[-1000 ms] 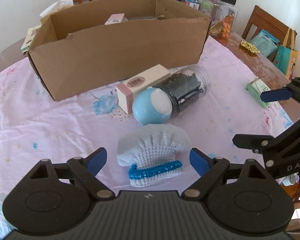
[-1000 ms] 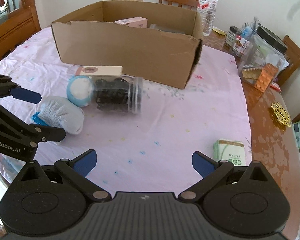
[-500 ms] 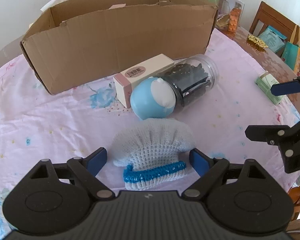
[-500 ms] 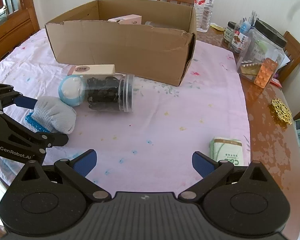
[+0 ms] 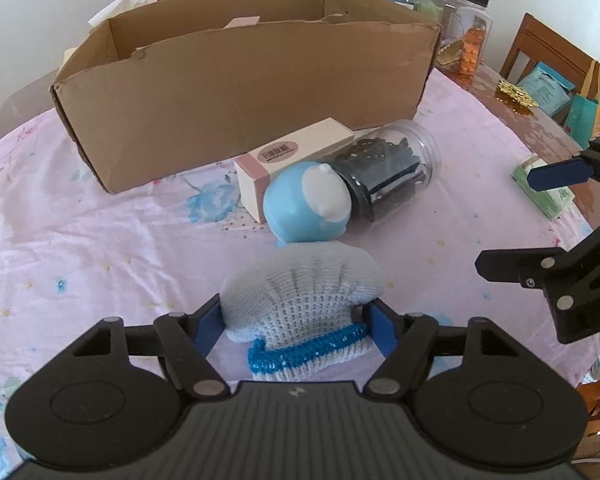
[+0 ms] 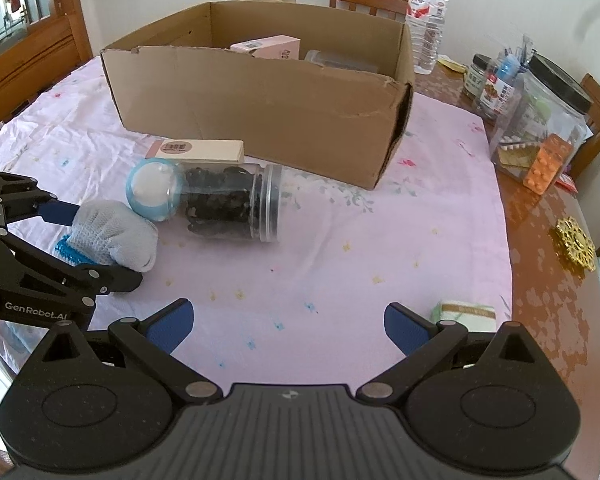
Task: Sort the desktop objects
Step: 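Close left tool on second white blue-cuffed glove, then grasp clear jar of dark contents with right tool while left tool holds the glove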
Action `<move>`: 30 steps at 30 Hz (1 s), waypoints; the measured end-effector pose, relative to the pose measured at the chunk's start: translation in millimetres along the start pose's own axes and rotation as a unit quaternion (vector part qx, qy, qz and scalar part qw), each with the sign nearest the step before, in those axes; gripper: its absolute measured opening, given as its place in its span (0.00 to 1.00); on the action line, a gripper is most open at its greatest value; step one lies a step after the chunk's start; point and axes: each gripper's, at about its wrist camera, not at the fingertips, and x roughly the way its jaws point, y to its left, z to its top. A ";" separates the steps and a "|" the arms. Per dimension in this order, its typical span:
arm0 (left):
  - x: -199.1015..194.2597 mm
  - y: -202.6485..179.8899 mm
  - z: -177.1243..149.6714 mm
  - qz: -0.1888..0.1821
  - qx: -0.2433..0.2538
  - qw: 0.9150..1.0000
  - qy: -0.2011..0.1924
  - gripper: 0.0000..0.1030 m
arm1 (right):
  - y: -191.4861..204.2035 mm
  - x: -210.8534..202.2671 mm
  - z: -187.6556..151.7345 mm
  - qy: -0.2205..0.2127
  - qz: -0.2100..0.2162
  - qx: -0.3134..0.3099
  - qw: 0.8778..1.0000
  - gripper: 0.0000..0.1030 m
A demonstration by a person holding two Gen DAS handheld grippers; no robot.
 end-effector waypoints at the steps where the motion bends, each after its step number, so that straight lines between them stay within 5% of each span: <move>1: 0.1 1.7 0.2 0.002 -0.002 1.000 0.000 0.71 | 0.6 0.9 1.2 0.000 0.001 -0.001 1.000 1.00; 21: -0.8 47.1 1.4 0.028 -0.028 0.999 0.006 0.72 | 27.7 25.6 35.8 -0.003 0.028 -0.032 0.999 1.00; 30: 1.6 56.2 4.5 0.024 -0.029 0.999 0.008 0.72 | 29.8 39.8 54.2 -0.006 0.007 -0.030 1.000 1.00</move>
